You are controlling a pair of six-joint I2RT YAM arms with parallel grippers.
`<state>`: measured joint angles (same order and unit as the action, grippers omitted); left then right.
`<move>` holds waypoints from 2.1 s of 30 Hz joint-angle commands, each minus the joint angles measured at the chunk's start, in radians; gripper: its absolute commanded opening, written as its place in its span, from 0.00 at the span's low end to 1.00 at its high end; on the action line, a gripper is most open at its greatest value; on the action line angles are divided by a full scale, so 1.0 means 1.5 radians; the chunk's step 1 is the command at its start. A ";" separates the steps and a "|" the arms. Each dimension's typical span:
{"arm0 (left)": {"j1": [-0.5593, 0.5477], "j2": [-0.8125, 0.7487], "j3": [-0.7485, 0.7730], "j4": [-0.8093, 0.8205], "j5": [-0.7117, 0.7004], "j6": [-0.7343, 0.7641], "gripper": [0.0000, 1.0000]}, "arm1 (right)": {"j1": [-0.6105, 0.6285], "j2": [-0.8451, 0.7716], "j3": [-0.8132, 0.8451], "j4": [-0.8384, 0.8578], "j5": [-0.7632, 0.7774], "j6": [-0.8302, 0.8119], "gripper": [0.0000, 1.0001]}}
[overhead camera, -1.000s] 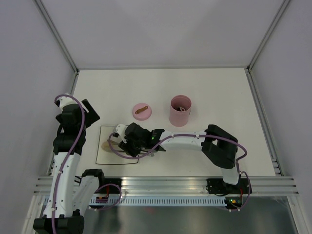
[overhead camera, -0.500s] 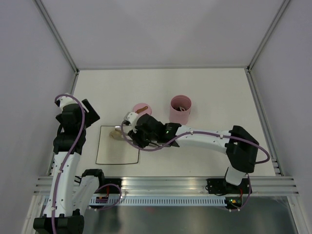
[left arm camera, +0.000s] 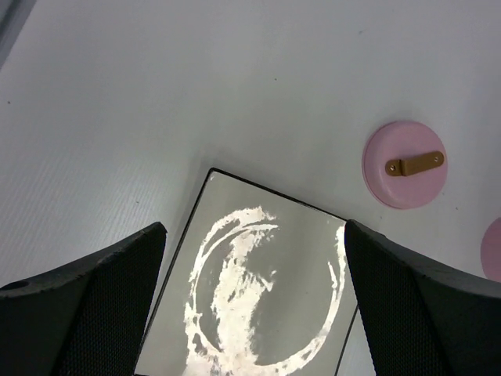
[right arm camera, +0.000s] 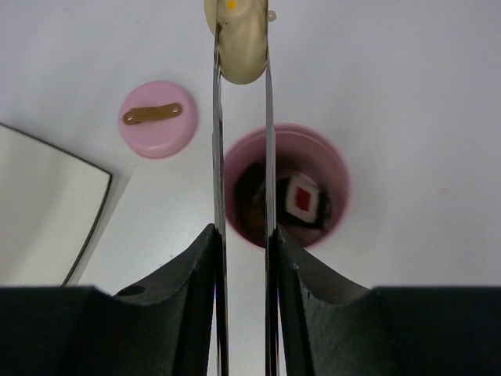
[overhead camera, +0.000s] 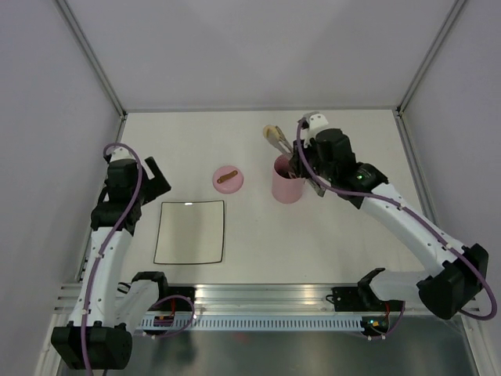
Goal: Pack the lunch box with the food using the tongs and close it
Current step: Pick up the fake food from the plate, then place the fake food in the packing box, then place the clamp at the center of the board.
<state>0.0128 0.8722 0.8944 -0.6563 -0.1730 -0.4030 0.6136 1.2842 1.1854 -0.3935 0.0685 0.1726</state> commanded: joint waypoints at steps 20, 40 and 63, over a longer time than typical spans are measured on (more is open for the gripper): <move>-0.212 0.066 0.047 0.042 -0.053 -0.062 1.00 | -0.129 -0.130 -0.070 -0.169 -0.123 0.030 0.16; -0.212 0.067 0.044 0.047 -0.056 -0.072 1.00 | -0.129 -0.144 -0.054 -0.195 -0.126 0.016 0.57; -0.212 0.079 0.054 0.056 -0.079 -0.068 1.00 | 0.107 -0.079 -0.004 -0.041 -0.141 -0.040 0.52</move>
<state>-0.3016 0.9955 0.9382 -0.6075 -0.2554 -0.4835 0.6952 1.1381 1.1641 -0.5659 -0.1970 0.1291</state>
